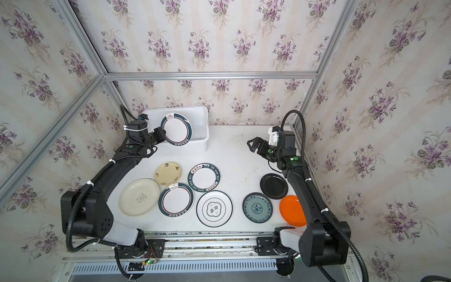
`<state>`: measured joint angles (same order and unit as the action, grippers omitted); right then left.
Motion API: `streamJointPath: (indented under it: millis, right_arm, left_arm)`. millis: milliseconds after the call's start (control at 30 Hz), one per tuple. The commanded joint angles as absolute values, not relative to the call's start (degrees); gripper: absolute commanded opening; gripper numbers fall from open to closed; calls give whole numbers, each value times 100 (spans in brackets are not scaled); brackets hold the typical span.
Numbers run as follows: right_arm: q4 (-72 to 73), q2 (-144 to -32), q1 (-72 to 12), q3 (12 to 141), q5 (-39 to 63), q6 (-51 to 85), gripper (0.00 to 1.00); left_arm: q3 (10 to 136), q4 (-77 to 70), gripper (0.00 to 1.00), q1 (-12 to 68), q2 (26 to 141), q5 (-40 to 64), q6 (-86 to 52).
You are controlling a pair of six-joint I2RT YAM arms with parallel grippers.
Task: Place the plates into the plastic bin on the countertop
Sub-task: Place the plate in the plastic bin.
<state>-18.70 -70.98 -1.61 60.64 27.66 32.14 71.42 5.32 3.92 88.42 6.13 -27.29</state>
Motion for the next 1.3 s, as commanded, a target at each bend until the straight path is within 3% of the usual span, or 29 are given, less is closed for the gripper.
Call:
streamJointPath:
  millis: [0, 333, 833, 1267]
  right_arm:
    - [-1722, -7042, -161, 5992, 2918, 3267, 98]
    - [-1508, -6568, -158, 5511, 3143, 3432, 98]
    - [-2577, -6345, -158, 5472, 1954, 2545, 99]
    - [-2107, -6429, -118, 5247, 2530, 2764, 99]
  left_arm:
    - [7356, 393, 0, 365, 9079, 620, -2716]
    - [8388, 528, 0, 283, 10229, 984, -2719]
    - [9043, 631, 0, 577, 11267, 1268, -2692]
    - [9794, 1070, 0, 695, 12103, 1292, -2800]
